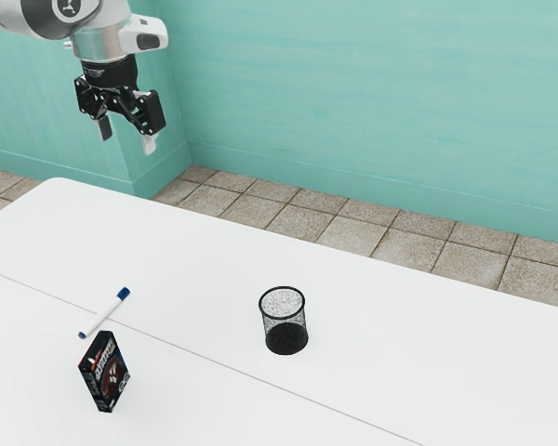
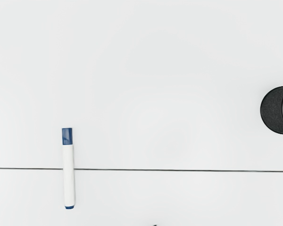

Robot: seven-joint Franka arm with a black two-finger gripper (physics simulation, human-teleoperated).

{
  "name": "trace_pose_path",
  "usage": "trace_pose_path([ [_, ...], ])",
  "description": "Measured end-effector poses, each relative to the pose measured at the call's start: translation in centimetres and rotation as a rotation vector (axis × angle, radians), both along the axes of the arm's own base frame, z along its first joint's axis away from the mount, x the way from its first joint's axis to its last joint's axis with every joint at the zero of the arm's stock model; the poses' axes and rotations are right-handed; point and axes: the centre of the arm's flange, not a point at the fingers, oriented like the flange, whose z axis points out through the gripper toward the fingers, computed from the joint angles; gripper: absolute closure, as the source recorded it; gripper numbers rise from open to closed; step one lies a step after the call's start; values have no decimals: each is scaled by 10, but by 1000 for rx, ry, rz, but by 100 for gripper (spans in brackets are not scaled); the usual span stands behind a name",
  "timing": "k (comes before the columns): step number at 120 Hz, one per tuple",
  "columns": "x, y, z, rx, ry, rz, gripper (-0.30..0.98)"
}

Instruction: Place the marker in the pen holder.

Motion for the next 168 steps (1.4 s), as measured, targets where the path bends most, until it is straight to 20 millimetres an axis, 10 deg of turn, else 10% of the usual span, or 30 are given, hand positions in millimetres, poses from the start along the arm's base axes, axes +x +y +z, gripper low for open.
trace_pose_path([
  [44,-1,7,-3,-13,5,21,0],
  [50,-2,23,-42,-11,73,50,0],
  [65,-33,111,-216,-40,286,207,0],
  [74,-45,166,-270,-54,299,309,0],
  [104,6,157,-324,-56,187,231,0],
  [168,5,175,-400,-92,148,170,1],
])
